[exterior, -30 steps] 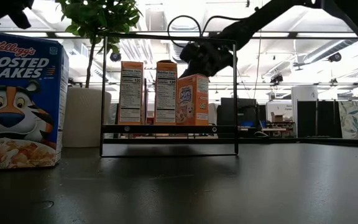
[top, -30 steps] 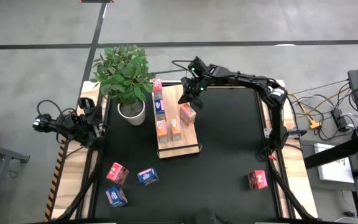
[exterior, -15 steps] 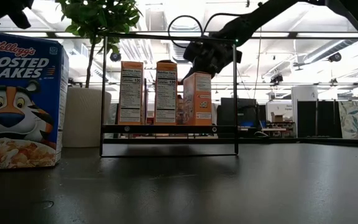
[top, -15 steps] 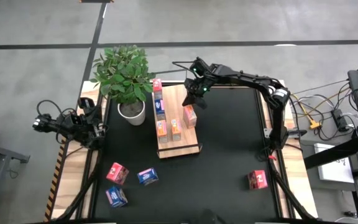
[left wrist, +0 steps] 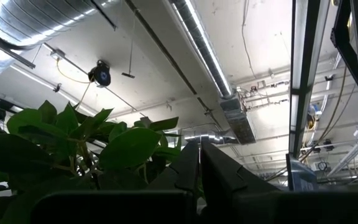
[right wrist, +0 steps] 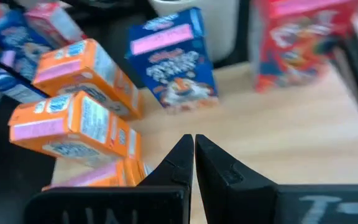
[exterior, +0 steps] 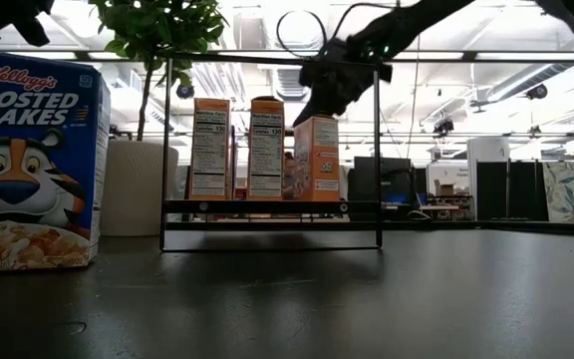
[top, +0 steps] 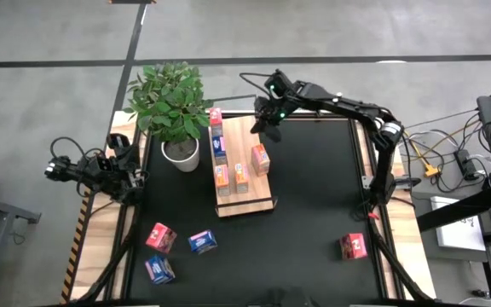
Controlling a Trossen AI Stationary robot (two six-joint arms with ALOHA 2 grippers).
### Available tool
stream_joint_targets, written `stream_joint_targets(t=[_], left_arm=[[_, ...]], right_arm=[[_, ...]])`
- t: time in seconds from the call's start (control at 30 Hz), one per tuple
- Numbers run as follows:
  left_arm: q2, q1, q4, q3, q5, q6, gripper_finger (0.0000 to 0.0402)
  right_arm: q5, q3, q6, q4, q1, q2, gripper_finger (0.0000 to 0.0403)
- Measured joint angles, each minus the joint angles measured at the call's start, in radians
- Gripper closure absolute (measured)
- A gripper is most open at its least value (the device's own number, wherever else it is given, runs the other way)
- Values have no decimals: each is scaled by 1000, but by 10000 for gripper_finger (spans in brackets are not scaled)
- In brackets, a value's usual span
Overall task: Stack cereal on shelf
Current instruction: Put the orange cereal box on the shelf aligned with the other orange cereal boxes
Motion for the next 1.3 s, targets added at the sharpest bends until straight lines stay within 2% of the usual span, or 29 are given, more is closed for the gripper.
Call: stream_joint_targets(t=[0.37,0.5,0.6,0.73,0.8,1.1,1.3], left_arm=[[0,0,-6,0,0,0,402],[0,0,-6,0,0,0,402],[0,0,-7,0,0,0,402],[0,0,-7,0,0,0,402],[0,0,-7,0,0,0,402],[0,0,-7,0,-1,0,402],[0,0,-7,0,-1,0,402]], right_arm=[[318,-2,92,-337,0,-173,394],[315,-93,122,-303,7,-195,394],[306,-189,123,-202,30,-196,394],[189,-295,134,-58,64,-194,394],[163,-327,149,-19,84,-194,394],[161,-352,191,57,158,-193,394],[163,-352,203,57,164,-191,394]])
